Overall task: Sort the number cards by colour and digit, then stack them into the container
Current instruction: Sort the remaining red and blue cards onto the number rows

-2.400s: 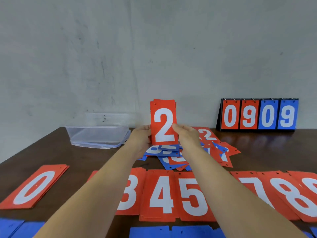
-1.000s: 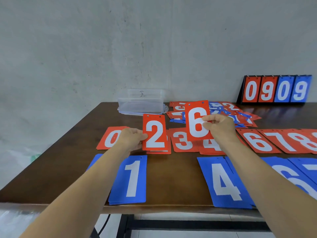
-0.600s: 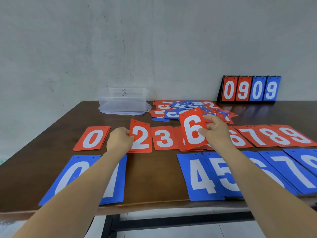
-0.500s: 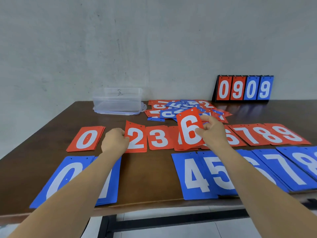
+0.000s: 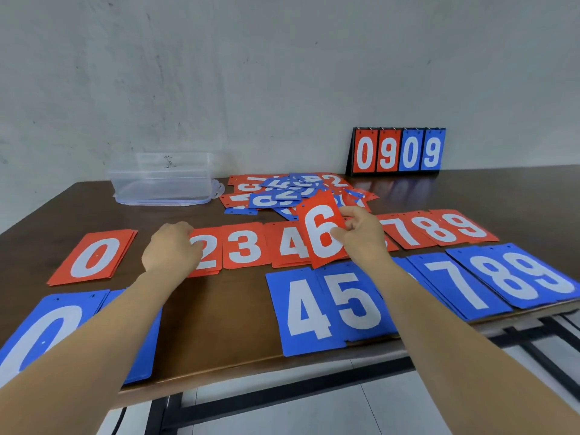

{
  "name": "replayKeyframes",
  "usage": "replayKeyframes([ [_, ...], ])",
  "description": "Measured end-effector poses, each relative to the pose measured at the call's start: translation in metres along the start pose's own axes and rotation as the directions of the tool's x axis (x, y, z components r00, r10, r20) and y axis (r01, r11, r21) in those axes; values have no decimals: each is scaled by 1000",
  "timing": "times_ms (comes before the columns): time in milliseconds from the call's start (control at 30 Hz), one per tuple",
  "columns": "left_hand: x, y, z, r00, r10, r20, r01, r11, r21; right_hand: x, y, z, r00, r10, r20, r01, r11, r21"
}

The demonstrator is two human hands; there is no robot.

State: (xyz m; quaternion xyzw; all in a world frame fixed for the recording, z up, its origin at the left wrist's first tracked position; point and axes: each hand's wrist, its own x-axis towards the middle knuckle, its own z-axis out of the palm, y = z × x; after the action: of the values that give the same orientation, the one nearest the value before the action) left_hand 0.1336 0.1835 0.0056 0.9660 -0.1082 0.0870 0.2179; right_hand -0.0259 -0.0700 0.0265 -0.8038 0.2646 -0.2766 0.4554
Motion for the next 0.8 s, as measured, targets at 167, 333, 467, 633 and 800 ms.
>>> replayKeyframes([
  [167, -3, 39, 8, 997, 70, -29, -71, 997, -16, 17, 11, -25, 1000, 18, -18, -18, 1000, 14],
  [333, -1, 89, 24, 985, 171, -5, -171, 985, 8, 51, 28, -65, 995, 77, -60, -78, 997, -4],
  [467, 3, 127, 39, 974, 228, 10, -228, 969, 96, 76, 46, -90, 992, 110, -57, -111, 994, -12],
  [633, 6, 163, 59, 968, 250, 28, -252, 954, 160, 95, 63, -88, 983, 139, 121, -138, 990, -17],
  [800, 8, 187, 73, 977, 204, 57, -211, 961, 176, 95, 79, -75, 982, 4, 189, 89, 871, -484],
])
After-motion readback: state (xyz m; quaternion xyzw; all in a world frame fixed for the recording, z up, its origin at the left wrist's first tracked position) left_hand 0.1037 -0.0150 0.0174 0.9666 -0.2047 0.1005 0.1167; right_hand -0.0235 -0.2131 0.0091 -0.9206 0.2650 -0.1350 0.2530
